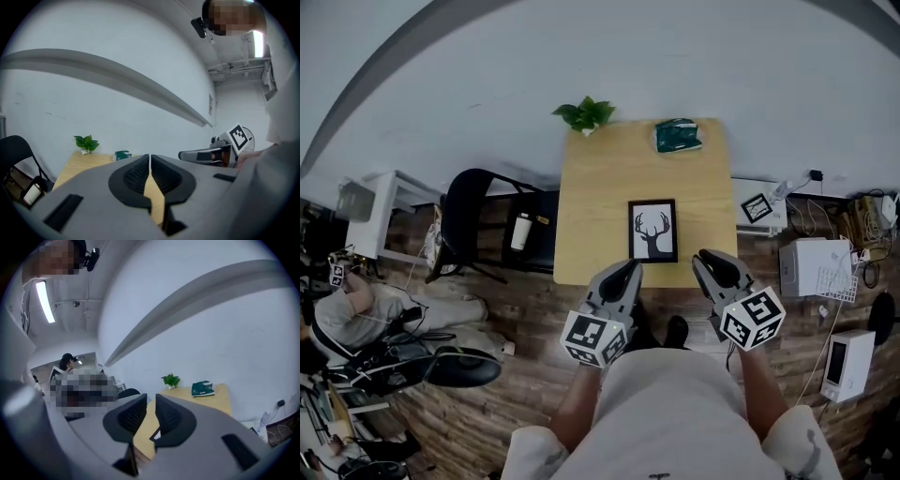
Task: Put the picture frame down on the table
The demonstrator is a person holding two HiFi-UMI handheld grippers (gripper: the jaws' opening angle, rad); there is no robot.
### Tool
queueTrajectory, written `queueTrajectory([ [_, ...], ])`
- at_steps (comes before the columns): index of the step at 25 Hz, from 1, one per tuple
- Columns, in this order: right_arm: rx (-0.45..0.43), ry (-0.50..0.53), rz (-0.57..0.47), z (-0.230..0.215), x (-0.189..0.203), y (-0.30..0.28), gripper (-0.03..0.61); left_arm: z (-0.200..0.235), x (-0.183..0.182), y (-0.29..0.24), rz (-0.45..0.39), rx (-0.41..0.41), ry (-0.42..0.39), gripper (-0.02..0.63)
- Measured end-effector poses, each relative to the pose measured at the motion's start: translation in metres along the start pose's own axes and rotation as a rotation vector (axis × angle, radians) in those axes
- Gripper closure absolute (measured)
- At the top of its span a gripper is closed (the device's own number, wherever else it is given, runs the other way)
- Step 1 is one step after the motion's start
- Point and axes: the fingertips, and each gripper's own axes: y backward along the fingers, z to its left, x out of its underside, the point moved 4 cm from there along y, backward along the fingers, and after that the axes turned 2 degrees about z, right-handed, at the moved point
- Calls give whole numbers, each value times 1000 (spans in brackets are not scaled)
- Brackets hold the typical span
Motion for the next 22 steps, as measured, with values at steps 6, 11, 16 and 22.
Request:
queueTrajectory([
  [6,-12,57,-33,4,-9,26,549,-25,0,11,-18,-3,8,598],
  [11,-17,84,-49,4,-21,43,572,-38,-2,17,-23,-14,0,598],
  [16,-22,98,-57,3,-25,48,580,-38,-7,23,-33,-34,-4,598],
  [22,-16,124,-74,4,-29,52,580,-39,-11,24,-38,-47,-20,598],
])
